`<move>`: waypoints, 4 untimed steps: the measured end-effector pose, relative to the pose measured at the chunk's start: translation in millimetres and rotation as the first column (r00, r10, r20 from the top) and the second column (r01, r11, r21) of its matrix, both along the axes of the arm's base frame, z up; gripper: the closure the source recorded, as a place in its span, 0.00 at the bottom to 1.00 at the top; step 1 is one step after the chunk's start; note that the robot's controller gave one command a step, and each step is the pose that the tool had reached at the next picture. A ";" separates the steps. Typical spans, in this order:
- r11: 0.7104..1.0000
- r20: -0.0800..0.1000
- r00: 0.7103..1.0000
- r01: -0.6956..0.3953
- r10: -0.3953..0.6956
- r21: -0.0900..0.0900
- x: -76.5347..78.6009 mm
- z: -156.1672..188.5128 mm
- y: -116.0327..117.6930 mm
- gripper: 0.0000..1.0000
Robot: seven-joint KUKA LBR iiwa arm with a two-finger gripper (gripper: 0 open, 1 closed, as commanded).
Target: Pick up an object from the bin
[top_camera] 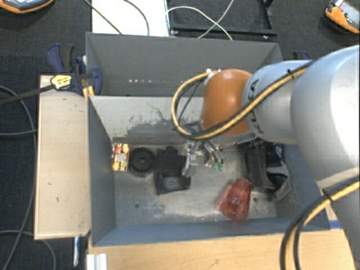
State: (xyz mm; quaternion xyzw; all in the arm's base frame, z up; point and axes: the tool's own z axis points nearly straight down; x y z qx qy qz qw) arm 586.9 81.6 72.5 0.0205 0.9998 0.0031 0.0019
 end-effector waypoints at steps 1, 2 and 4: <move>1.000 0.002 1.000 -0.001 0.001 0.000 0.4 1.6 0.0 1.00; 1.000 -0.005 1.000 -0.001 0.001 -0.001 -1.8 10.2 -0.4 1.00; 1.000 0.003 1.000 -0.003 0.003 0.001 0.3 55.5 -0.1 1.00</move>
Offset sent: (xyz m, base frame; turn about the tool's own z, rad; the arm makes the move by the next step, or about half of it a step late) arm -0.0001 0.0000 0.1001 0.0000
